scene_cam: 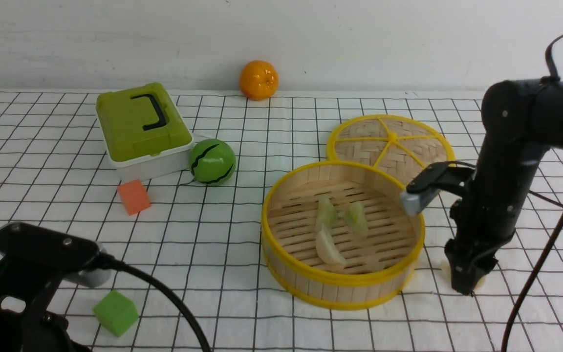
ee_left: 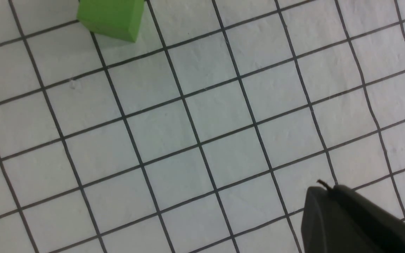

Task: Put the dumplings into the steamer on the table with the white tablecloth.
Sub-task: 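Reach for and grasp a dumpling lying on the table beside the steamer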

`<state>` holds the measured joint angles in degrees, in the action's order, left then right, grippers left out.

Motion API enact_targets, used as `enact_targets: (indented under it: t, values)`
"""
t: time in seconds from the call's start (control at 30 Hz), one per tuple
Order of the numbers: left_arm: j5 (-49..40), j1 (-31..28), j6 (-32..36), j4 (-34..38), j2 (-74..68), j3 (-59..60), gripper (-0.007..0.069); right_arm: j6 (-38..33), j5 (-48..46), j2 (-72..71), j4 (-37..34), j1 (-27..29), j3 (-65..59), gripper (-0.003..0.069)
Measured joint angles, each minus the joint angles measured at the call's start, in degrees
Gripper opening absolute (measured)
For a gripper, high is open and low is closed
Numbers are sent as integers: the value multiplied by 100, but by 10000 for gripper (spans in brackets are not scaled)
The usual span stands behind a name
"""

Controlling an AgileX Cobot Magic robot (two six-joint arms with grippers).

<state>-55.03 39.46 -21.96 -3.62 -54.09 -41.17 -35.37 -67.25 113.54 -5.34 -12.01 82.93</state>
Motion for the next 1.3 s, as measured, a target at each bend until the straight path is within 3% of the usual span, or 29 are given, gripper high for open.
enact_targets:
  t: [0.17,0.4,0.63,0.67,0.77,1.07,1.17,1.3]
  values:
    - [5,0,5,0,0,0,4,327,407,167,104,0,0,376]
    - [23,0,5,0,0,0,11,535,483,232,104,0,0,205]
    - [23,0,5,0,0,0,19,1200,283,202,256,0,29,149]
    - [23,0,5,0,0,0,19,1422,195,103,313,0,29,62]
    - [23,0,5,0,0,0,19,1863,66,-147,413,-6,29,-12]
    - [122,0,73,0,0,0,27,2568,27,-1201,355,-532,488,-13]
    - [101,0,116,6,0,0,29,2562,-2,-1218,362,-505,495,-11]
    - [-20,0,134,6,0,0,34,2055,-99,-1218,181,-229,169,27]
